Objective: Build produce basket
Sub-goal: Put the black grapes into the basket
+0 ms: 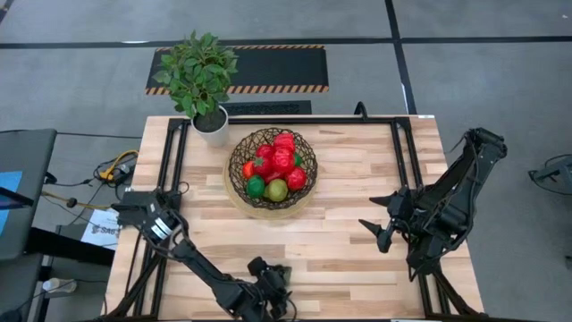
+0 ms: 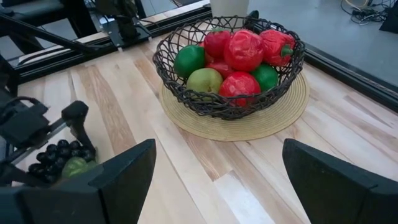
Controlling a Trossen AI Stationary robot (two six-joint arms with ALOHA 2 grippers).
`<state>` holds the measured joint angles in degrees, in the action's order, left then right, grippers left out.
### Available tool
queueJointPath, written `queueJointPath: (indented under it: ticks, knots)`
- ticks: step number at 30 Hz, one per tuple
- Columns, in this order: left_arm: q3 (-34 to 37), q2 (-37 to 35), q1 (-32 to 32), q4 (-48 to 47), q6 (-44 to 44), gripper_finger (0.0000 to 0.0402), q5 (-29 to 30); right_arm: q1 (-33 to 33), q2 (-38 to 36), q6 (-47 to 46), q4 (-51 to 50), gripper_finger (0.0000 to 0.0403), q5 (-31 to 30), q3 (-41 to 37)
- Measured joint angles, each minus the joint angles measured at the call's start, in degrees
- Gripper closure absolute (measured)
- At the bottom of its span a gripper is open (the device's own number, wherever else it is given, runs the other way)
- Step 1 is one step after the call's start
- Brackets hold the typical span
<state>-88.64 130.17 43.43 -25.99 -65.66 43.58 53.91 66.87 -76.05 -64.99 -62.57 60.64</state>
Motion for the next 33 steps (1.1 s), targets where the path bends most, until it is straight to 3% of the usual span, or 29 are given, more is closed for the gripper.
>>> queueJointPath:
  ticks: [7, 12, 23, 33]
  knots:
    - [-4.67, 0.91, 0.12, -14.17, -8.83, 0.0009, -1.67, -0.04, -0.02, 0.02, -0.53, 0.0035, -0.02, 0.00]
    - [-8.05, 1.16, 0.15, -23.41, -10.53, 0.0047, -2.61, -0.07, -0.02, 0.02, -0.52, 0.0035, -0.02, 0.00]
    - [-8.20, 0.92, 0.22, -24.15, -10.51, 0.0150, -2.85, -0.07, -0.02, 0.00, -0.50, 0.0035, -0.02, 0.00]
    - [-11.64, 0.35, 0.65, -25.77, -8.82, 0.0183, -2.80, -0.07, 0.00, 0.00, -0.47, 0.0035, -0.28, 0.00]
